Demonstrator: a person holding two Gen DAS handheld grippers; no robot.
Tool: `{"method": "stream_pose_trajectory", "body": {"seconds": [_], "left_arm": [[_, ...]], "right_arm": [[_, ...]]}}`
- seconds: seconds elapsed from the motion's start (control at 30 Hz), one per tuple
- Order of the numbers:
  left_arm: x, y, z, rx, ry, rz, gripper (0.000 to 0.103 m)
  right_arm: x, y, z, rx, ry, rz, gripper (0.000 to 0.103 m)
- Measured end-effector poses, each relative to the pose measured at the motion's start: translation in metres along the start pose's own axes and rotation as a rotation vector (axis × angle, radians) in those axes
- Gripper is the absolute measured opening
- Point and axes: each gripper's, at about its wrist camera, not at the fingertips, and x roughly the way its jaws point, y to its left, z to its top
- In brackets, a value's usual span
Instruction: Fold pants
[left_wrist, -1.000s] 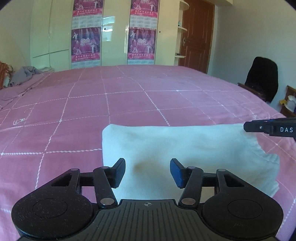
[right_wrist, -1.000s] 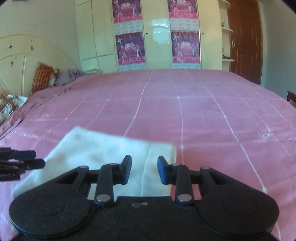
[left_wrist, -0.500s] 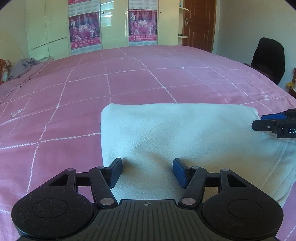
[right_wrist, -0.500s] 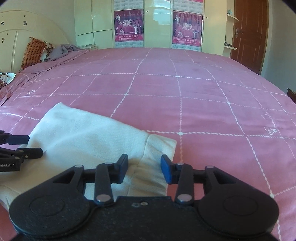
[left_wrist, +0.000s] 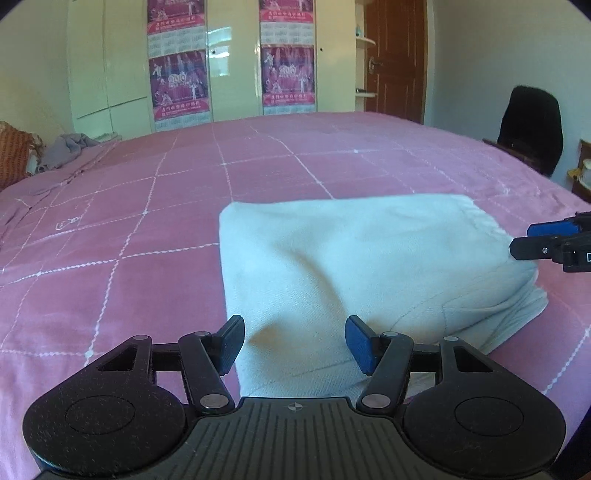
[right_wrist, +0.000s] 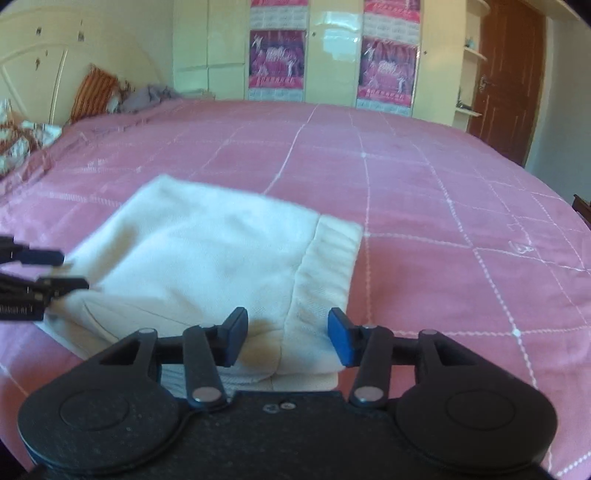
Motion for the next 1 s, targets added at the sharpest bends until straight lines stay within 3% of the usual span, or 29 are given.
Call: {"method": "stream_pose_trajectory", "body": {"seconds": [0.1,0.13,0.17,0.2,0.33,0.43,0.53,1.0], "left_arm": [[-0.006,0.001,-0.009,-0.012,0.008,-0.010,0.061],[0.000,0.000,-0.014,-0.006,0.041,-0.007,0.064],[0.005,0.000,-0.018,-0.010,0.072,0.000,0.069],[0.005,0.002,-0.020,-0.026,0.076,0.001,0.069],[-0.006,0.009,-0.018,-0.055,0.025,0.010,0.069],[0.006,0.011,-0.023,-0.057,0.088,0.000,0.069],[0.006,0.011,-0.023,-0.067,0.087,0.000,0.069],[0.010,0.012,-0.023,-0.066,0.098,0.020,0.081]], "right_arm": [[-0.010,-0.001,-0.001,0.018,-0.038,0.011,0.048],[-0.007,-0.002,-0.004,0.021,-0.022,0.017,0.048],[0.013,0.000,-0.014,0.003,0.078,-0.022,0.049],[0.017,0.001,-0.017,0.001,0.086,-0.030,0.050],[0.005,0.004,-0.011,0.018,0.063,-0.033,0.052],[-0.005,0.001,-0.009,0.058,0.022,-0.024,0.053],[0.016,0.002,-0.019,0.058,0.123,-0.058,0.057],[0.010,-0.001,-0.022,0.059,0.099,-0.051,0.062]]}}
